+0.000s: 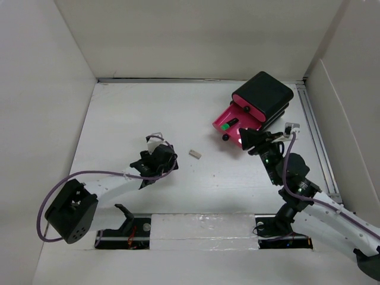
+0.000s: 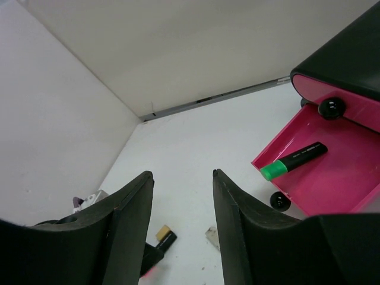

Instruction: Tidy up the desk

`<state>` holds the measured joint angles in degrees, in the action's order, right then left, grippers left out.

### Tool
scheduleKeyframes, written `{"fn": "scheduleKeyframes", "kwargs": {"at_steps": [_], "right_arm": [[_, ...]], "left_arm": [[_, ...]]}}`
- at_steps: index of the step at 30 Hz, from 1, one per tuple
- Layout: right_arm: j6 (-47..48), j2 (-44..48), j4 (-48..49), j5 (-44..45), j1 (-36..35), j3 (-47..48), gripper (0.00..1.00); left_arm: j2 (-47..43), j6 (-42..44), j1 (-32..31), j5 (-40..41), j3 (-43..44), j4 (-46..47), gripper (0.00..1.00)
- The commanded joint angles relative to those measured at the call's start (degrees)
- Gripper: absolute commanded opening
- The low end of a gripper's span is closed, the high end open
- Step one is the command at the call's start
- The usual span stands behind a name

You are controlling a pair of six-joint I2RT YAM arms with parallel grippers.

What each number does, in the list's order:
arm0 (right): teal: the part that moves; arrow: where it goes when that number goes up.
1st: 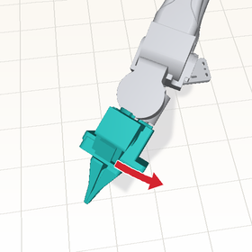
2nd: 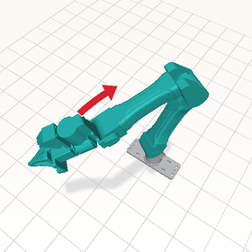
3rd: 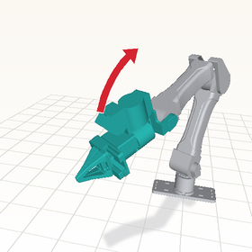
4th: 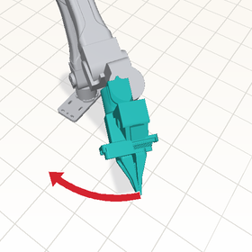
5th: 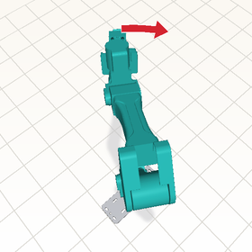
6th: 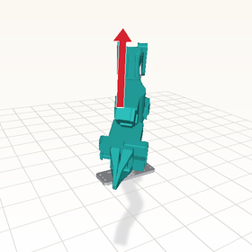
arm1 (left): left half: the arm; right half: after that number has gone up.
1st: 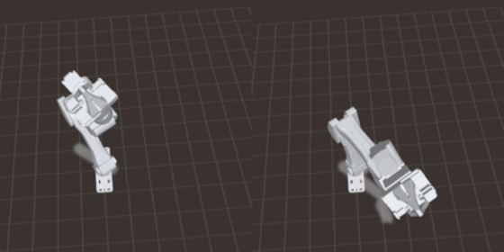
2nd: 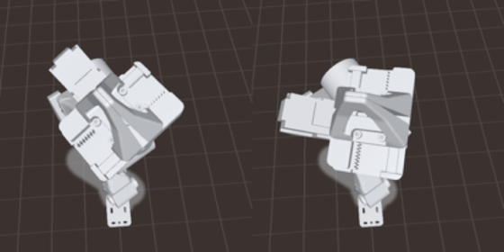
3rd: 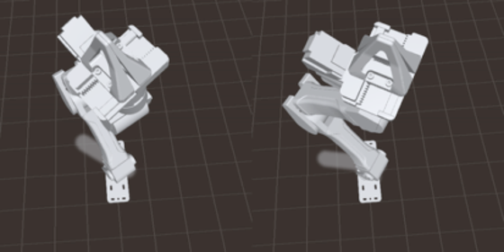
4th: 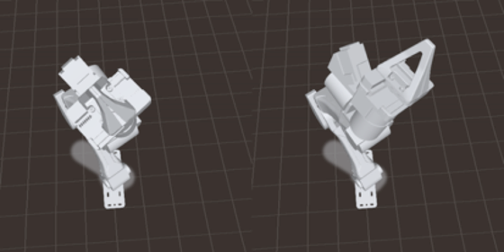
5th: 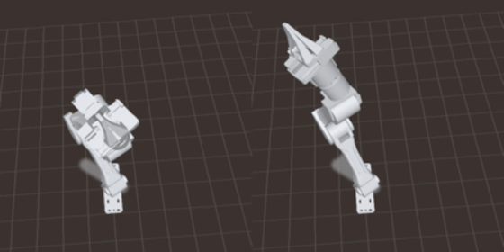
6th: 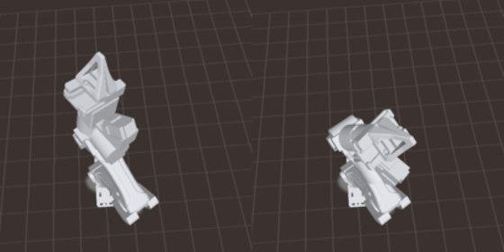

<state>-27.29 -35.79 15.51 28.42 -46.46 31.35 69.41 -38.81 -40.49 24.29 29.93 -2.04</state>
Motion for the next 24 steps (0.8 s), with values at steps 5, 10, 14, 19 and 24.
{"fn": "scheduleKeyframes", "kwargs": {"at_steps": [5, 10, 14, 19, 24], "right_arm": [[0.22, 0.90, 1.37, -0.30, 0.40, 2.22, 0.50], [-0.40, 1.17, 2.52, 1.12, 0.93, 1.51, 0.43], [-1.02, 0.55, 3.72, -1.44, 0.93, 1.61, 0.44], [-0.66, -1.12, 2.60, -1.18, 0.93, 2.48, 0.44], [-0.13, 1.16, 1.89, 0.93, 0.93, 1.96, 0.44]], "left_arm": [[4.85, 0.58, -1.87, 0.14, 0.74, 3.10, 0.72], [8.28, 1.89, -1.87, -1.61, 2.76, 2.22, 0.64], [10.48, 0.93, -1.87, -1.54, 3.55, 0.64, 0.61], [13.03, 1.89, -1.87, -0.57, 5.66, 1.34, 0.33], [17.86, 0.49, -5.47, 3.74, 8.73, -1.99, 0.13]]}}
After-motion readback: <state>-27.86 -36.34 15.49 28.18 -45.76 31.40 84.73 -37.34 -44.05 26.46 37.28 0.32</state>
